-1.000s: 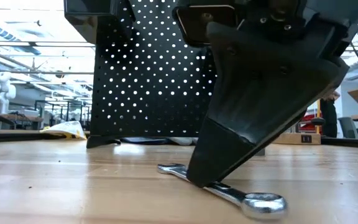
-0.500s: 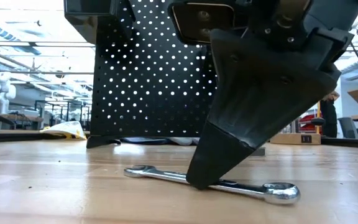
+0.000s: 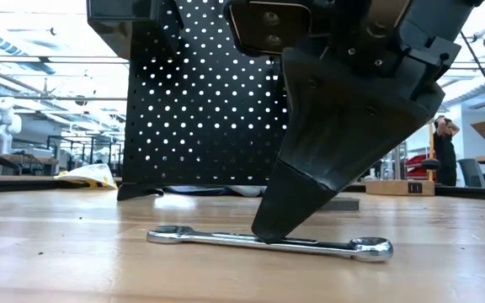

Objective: Hang tools onto peg board
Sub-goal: Hang the silver wrench on the black peg board

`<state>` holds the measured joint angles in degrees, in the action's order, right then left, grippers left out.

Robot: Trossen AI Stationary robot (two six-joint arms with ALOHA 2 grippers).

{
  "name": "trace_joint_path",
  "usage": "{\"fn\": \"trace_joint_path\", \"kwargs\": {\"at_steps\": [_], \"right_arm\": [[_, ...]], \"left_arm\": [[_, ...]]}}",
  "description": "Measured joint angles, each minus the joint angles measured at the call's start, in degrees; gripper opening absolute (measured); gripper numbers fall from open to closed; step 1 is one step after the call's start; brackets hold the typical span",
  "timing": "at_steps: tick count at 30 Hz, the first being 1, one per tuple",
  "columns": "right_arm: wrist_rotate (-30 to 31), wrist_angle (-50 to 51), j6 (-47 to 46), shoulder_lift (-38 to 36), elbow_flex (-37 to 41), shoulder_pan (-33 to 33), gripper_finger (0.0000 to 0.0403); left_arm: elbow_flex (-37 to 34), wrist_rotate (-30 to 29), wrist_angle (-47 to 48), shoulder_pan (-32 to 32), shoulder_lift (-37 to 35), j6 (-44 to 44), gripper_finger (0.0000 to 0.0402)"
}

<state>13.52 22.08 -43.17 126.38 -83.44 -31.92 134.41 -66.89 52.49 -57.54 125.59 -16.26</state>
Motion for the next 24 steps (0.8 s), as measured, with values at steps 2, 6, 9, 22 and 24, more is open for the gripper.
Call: {"fn": "trace_joint_path", "kwargs": {"at_steps": [2, 6, 9, 22, 24], "right_arm": [[0.0, -0.8, 1.4, -0.1, 0.1, 0.0, 0.0000], [2.7, -1.9, 5.2, -0.3, -0.5, -0.8, 0.0000], [6.1, -2.5, 9.6, -0.4, -2.0, -1.8, 0.0005], [8.5, -2.2, 12.6, 0.0, -3.8, -2.5, 0.0141], [8.6, -2.2, 12.6, 0.0, -3.9, -2.5, 0.0158]], "left_arm": [[0.0, 1.9, -3.9, -0.1, 0.6, 5.8, 0.0116], [0.0, 9.1, -14.1, -0.1, 1.9, 19.6, 0.0116], [0.0, 15.7, -21.5, 0.1, 2.8, 27.7, 0.0116], [0.0, 24.8, -26.4, 2.8, 3.0, 33.1, 0.0116], [0.0, 23.6, -24.6, 2.1, 2.0, 32.3, 0.0116]]}}
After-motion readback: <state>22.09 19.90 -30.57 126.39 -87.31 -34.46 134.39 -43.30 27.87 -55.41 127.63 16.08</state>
